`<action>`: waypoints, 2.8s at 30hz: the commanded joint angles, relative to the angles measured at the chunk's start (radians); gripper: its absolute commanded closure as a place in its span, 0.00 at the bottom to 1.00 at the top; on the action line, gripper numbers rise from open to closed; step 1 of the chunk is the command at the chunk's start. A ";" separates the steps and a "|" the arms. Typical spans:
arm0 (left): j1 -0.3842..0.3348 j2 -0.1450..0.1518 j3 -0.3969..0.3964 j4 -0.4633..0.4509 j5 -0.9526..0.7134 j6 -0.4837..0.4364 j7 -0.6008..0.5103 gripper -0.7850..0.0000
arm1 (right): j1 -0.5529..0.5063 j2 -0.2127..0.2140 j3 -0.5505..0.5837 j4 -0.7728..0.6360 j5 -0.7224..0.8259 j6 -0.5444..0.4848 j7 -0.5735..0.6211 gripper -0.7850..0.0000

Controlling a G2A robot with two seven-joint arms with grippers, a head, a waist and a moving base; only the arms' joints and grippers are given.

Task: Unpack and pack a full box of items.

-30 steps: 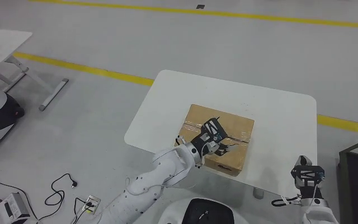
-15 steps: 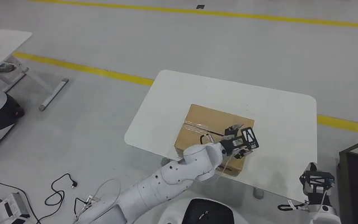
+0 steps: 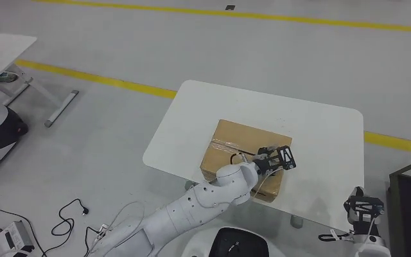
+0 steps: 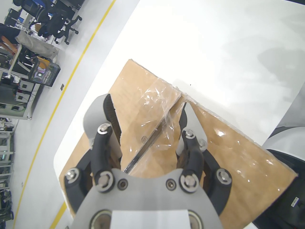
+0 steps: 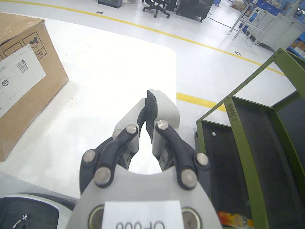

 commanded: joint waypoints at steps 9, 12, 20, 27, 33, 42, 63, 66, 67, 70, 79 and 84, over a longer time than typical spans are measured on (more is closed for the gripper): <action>-0.001 -0.013 -0.004 0.003 0.044 -0.013 -0.010 0.62 | 0.005 -0.003 -0.009 -0.002 -0.003 0.001 -0.001 1.00; 0.004 -0.015 -0.009 0.000 0.054 -0.015 -0.004 0.88 | 0.007 -0.005 -0.012 -0.002 -0.003 0.000 -0.002 1.00; 0.025 -0.019 -0.031 -0.021 0.064 -0.021 0.009 1.00 | 0.012 -0.008 -0.021 -0.003 -0.004 -0.001 0.001 1.00; 0.063 -0.010 -0.087 -0.072 0.073 -0.018 0.022 1.00 | 0.019 -0.010 -0.030 -0.013 0.003 -0.020 -0.004 1.00; 0.124 0.007 -0.168 -0.152 0.084 -0.006 0.005 1.00 | 0.021 -0.012 -0.043 -0.038 0.066 -0.088 -0.026 1.00; 0.234 0.040 -0.326 -0.267 0.103 0.004 0.025 1.00 | 0.026 -0.014 -0.080 -0.090 0.058 -0.145 -0.033 1.00; 0.431 0.097 -0.745 -0.473 0.190 0.036 -0.028 1.00 | 0.102 -0.031 -0.254 -0.086 -0.017 -0.179 -0.018 1.00; 0.427 0.101 -0.786 -0.466 0.198 0.040 -0.023 1.00 | 0.113 -0.033 -0.274 -0.072 -0.027 -0.184 -0.017 1.00; 0.424 0.102 -0.799 -0.462 0.202 0.041 -0.022 1.00 | 0.117 -0.034 -0.280 -0.066 -0.033 -0.185 -0.014 1.00; 0.411 0.106 -0.830 -0.448 0.206 0.037 -0.018 1.00 | 0.127 -0.036 -0.295 -0.047 -0.039 -0.184 -0.015 1.00; 0.383 0.109 -0.870 -0.389 0.210 0.056 -0.002 1.00 | 0.157 -0.041 -0.320 0.011 -0.045 -0.175 -0.009 1.00; 0.369 0.110 -0.894 -0.358 0.208 0.073 0.002 1.00 | 0.166 -0.043 -0.328 0.023 -0.047 -0.173 -0.007 1.00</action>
